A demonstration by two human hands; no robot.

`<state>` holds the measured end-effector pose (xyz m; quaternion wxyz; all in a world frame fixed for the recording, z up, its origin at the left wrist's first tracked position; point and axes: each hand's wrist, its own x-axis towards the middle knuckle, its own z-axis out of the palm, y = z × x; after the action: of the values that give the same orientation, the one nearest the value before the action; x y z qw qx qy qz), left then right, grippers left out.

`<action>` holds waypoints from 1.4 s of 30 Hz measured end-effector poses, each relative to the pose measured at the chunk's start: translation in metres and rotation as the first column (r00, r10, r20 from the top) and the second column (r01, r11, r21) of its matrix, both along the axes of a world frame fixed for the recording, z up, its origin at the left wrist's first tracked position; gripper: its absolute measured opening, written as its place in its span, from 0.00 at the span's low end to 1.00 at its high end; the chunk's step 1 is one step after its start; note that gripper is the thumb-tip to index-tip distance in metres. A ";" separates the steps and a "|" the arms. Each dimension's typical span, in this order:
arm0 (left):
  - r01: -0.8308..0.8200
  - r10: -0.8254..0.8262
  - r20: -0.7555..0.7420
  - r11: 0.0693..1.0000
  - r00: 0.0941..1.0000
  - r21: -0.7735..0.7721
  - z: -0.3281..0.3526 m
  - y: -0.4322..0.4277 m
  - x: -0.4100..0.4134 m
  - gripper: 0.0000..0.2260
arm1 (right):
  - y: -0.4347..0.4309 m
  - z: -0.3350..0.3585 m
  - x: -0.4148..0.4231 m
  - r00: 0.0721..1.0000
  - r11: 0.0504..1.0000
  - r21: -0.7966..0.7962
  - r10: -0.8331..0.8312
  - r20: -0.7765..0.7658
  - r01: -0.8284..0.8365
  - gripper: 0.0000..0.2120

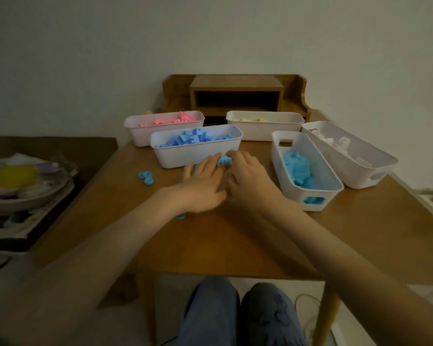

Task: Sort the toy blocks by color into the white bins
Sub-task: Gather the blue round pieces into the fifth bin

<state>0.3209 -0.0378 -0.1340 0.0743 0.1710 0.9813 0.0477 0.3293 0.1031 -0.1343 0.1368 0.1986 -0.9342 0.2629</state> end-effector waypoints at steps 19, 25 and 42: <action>-0.454 0.442 -0.168 0.890 0.881 -0.038 -0.031 -0.119 -0.033 0.25 | -0.052 -0.041 -0.081 0.903 0.940 0.266 -0.293 0.315 0.212 0.40; -0.332 0.353 -0.230 0.935 0.907 0.128 -0.041 -0.113 -0.043 0.16 | -0.063 -0.040 -0.082 0.986 0.950 0.310 -0.091 0.138 0.044 0.26; -0.442 0.411 -0.382 0.897 0.828 0.008 -0.044 -0.102 -0.034 0.17 | -0.112 -0.038 -0.083 0.986 0.888 0.429 0.151 0.071 -0.167 0.17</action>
<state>0.2872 -0.1397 -0.1784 -0.1200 -0.0495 0.9915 -0.0100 0.2461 -0.0093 -0.1719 0.0506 0.2949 -0.9521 0.0622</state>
